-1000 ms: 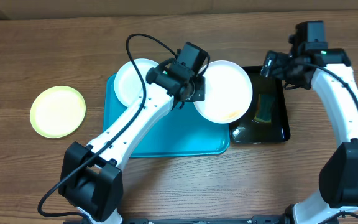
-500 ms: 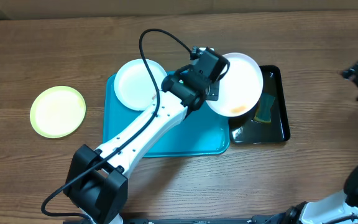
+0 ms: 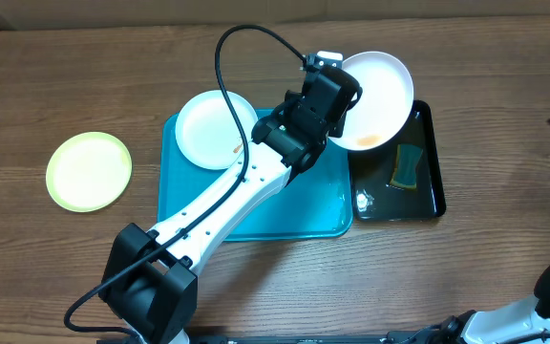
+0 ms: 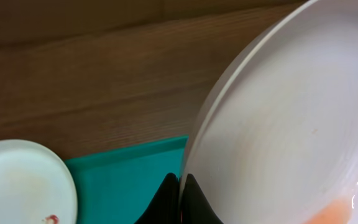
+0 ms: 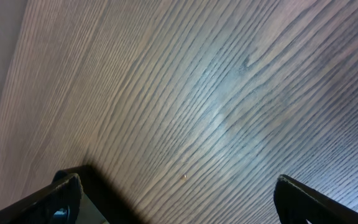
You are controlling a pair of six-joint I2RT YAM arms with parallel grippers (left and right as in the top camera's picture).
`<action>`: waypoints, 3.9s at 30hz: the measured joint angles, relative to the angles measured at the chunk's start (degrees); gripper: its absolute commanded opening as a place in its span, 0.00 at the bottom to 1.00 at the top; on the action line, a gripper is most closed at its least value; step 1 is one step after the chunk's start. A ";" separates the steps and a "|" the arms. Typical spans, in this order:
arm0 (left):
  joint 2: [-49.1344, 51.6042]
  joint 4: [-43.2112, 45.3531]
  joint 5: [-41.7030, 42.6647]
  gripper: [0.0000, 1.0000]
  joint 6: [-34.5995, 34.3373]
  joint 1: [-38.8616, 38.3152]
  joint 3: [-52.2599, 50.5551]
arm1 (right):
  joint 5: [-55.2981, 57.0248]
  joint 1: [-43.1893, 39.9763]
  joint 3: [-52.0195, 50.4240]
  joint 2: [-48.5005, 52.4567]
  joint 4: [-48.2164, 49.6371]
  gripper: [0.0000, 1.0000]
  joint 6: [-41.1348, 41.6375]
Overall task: Clean dirty plates on tray and stack at the side
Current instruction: 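Lift the white plate with the left gripper and tilt it upward, then carry the white plate left and stack it on the yellow plate, then release the plate and move left gripper to the remaining white plate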
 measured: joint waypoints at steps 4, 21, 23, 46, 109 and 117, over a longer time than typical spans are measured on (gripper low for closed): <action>0.00 3.17 -4.42 0.04 5.66 -1.36 0.00 | -0.07 0.00 0.00 0.00 0.02 1.00 -0.02; 0.00 17.92 -25.51 0.04 35.89 -12.35 0.02 | -0.11 0.00 0.00 0.00 0.00 1.00 0.00; 0.00 19.67 -27.67 0.04 39.65 -12.74 0.02 | -0.13 0.00 0.00 0.00 0.02 1.00 0.00; 0.00 22.03 -34.58 0.04 38.73 -15.37 0.04 | -0.13 0.00 0.00 0.00 0.02 1.00 0.00; 0.04 -31.19 34.67 0.89 -3.56 80.19 -6.47 | -0.11 0.00 0.00 0.00 0.00 1.00 -0.02; 0.04 -30.51 38.82 0.70 -0.24 67.32 -5.70 | -0.11 0.00 0.00 0.00 0.04 1.00 0.02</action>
